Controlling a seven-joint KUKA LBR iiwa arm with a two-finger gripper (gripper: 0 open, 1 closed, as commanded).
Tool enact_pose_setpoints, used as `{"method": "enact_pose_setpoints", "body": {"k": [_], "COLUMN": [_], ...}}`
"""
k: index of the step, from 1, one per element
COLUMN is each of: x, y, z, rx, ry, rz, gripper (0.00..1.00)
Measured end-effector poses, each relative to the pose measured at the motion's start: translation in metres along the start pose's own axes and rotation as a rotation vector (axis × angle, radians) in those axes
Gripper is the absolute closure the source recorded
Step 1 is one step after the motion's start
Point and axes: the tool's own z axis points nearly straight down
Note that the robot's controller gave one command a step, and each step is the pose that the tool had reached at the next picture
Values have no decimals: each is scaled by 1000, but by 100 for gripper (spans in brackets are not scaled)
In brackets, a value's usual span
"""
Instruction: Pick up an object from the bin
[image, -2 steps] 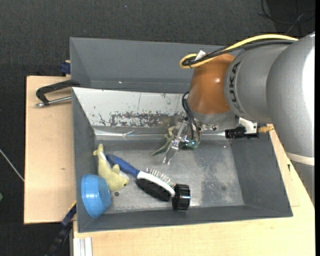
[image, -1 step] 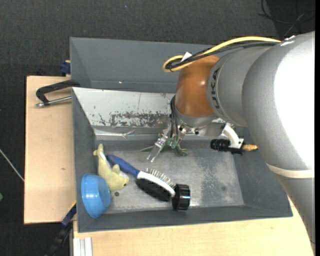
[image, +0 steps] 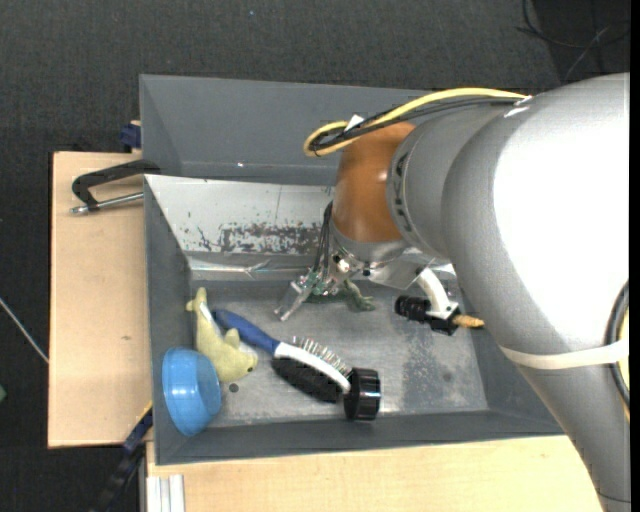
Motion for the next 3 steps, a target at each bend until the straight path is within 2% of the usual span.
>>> {"method": "enact_pose_setpoints", "body": {"k": [1,2,3], "x": [-4,-11,-11], "y": [-13,-16,-14], "z": [-1,-2,-24], "rx": [-10,-10,1], "ry": [1,-14,0], "rz": [69,75,73], "gripper": [0,100,100]}}
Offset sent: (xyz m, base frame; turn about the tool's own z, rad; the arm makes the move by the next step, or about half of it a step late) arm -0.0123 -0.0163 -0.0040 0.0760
